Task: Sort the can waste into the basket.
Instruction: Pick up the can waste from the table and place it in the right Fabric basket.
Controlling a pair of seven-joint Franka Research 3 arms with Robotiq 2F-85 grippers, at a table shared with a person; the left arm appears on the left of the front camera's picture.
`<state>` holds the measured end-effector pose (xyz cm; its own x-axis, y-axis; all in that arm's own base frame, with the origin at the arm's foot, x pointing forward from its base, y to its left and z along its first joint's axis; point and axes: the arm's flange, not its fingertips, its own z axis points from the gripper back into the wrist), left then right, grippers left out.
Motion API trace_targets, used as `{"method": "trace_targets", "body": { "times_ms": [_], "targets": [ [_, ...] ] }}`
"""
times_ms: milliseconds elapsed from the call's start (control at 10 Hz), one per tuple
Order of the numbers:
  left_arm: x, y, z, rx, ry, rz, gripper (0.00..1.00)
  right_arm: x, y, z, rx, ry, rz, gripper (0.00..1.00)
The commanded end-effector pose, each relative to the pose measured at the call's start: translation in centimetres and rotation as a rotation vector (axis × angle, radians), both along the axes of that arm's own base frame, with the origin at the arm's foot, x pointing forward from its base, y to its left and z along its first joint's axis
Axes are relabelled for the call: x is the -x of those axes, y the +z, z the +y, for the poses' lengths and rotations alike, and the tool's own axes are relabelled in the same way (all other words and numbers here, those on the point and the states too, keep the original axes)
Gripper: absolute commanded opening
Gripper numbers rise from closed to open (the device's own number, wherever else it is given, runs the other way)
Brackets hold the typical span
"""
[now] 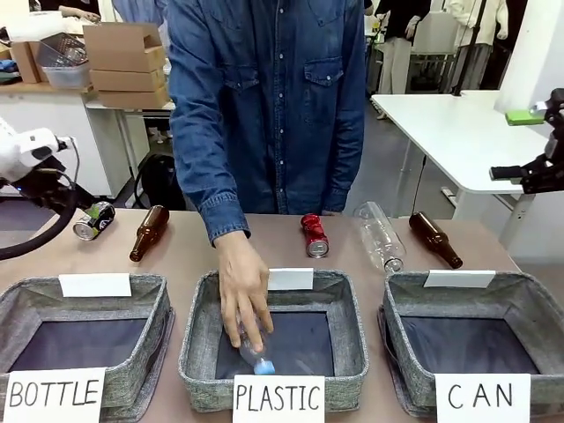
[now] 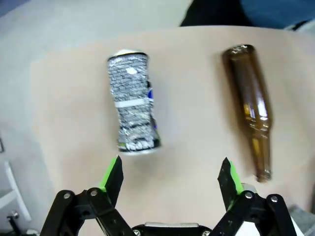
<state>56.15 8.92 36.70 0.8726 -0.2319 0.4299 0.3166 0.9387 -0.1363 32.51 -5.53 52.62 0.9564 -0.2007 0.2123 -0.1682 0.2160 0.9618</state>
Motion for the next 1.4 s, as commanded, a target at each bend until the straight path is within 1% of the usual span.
{"method": "trace_targets", "body": {
  "times_ms": [0, 100, 300, 500, 700, 900, 1000, 1100, 1200, 1300],
  "targets": [
    [-1.8, -0.2, -0.7, -0.163, 0.047, -0.020, 1.00, -0.4, 0.3, 0.1, -0.017, 0.001, -0.033, 1.00],
    [-2.4, -0.6, -0.9, -0.204, 0.042, -0.045, 1.00, -0.4, 0.3, 0.1, -0.017, 0.001, -0.033, 1.00],
    [-3.8, -1.6, -1.1, -0.255, 0.006, -0.050, 1.00, -0.4, 0.3, 0.1, -0.017, 0.001, -0.033, 1.00],
    [-4.8, -2.8, -1.4, -0.238, -0.033, -0.051, 1.00, -0.4, 0.3, 0.1, -0.017, 0.001, -0.033, 1.00],
    [-5.6, -3.5, -1.8, -0.224, -0.071, -0.017, 1.00, -0.4, 0.3, 0.1, -0.017, 0.001, -0.033, 1.00],
    [-6.1, -3.7, -2.0, -0.218, -0.080, -0.004, 1.00, -0.4, 0.3, 0.1, -0.017, 0.001, -0.033, 1.00],
    [-6.1, -3.9, -2.2, -0.218, -0.077, 0.017, 0.43, -0.4, 0.3, 0.1, -0.017, 0.001, -0.033, 1.00],
    [-6.0, -4.1, -2.2, -0.212, -0.080, 0.025, 0.42, -0.4, 0.3, 0.1, -0.017, 0.001, -0.033, 1.00],
    [-5.9, -4.2, -2.3, -0.206, -0.083, 0.029, 0.00, -0.4, 0.3, 0.1, -0.017, 0.001, -0.033, 1.00],
    [-5.8, -4.3, -2.2, -0.195, -0.079, 0.038, 0.37, -0.4, 0.3, 0.1, -0.017, 0.001, -0.033, 1.00]
  ]
}}
